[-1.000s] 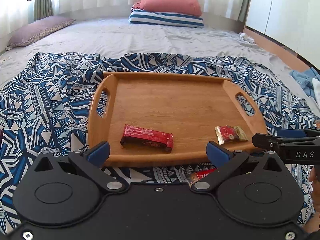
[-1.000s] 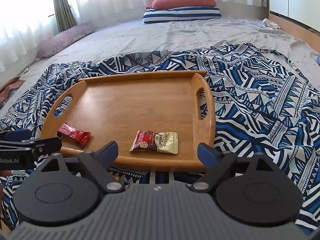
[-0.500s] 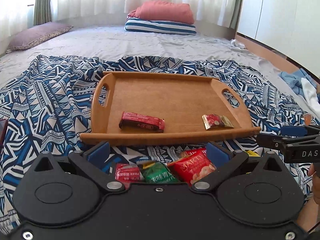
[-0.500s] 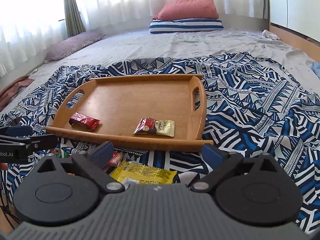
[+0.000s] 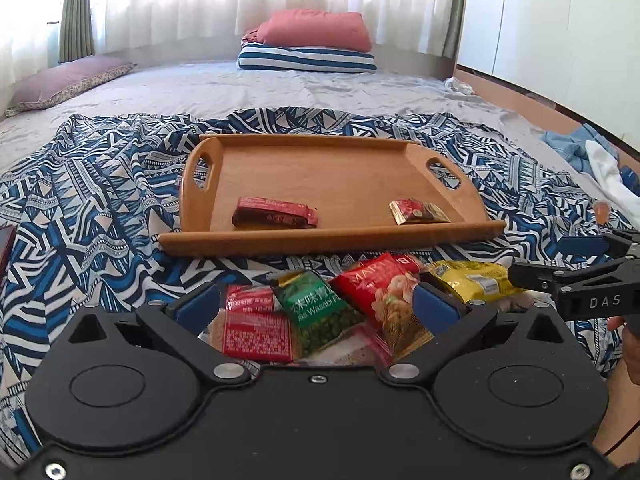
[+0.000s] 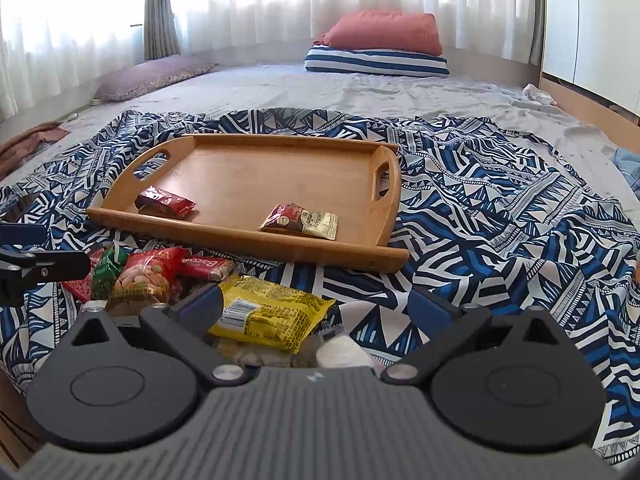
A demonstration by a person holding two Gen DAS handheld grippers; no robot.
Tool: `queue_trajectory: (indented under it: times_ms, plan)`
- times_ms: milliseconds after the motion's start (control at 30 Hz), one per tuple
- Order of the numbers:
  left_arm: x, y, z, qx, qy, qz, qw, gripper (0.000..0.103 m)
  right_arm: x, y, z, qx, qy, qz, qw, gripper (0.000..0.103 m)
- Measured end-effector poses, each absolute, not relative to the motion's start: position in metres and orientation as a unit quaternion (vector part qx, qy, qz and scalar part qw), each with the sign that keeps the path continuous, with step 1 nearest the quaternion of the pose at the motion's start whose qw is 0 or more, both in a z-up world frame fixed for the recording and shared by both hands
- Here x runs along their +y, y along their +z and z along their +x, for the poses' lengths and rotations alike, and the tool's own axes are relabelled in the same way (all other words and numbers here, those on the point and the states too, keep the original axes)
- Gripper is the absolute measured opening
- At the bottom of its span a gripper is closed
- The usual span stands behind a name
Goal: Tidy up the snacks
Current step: 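Move both tools back over the snack pile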
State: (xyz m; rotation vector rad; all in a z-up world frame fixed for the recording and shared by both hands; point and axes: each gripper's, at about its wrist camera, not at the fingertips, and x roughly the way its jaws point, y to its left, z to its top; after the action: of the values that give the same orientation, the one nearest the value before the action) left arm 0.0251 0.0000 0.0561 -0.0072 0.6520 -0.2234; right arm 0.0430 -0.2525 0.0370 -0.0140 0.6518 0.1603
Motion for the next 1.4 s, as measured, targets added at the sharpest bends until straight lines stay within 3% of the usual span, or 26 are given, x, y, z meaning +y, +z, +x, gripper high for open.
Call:
queue_trajectory:
  times_ms: [867, 1100, 1300, 1400]
  plan:
    - [-0.021, 0.024, 0.004, 0.297, -0.110, 0.017, 0.948, 0.102, -0.263, -0.001, 0.030, 0.307, 0.012, -0.051, 0.950, 0.103]
    - [-0.026, 0.015, 0.002, 0.308, -0.113, 0.018, 0.944, 0.093, -0.261, -0.008, 0.029, 0.316, 0.020, -0.033, 0.948, 0.099]
    - [-0.022, 0.012, 0.003, 0.321, -0.119, 0.002, 0.940, 0.078, -0.259, -0.011, 0.027, 0.317, 0.024, -0.030, 0.948, 0.093]
    - [-0.022, 0.011, 0.003, 0.324, -0.121, -0.002, 0.938, 0.076, -0.259, -0.011, 0.026, 0.319, 0.024, -0.024, 0.947, 0.090]
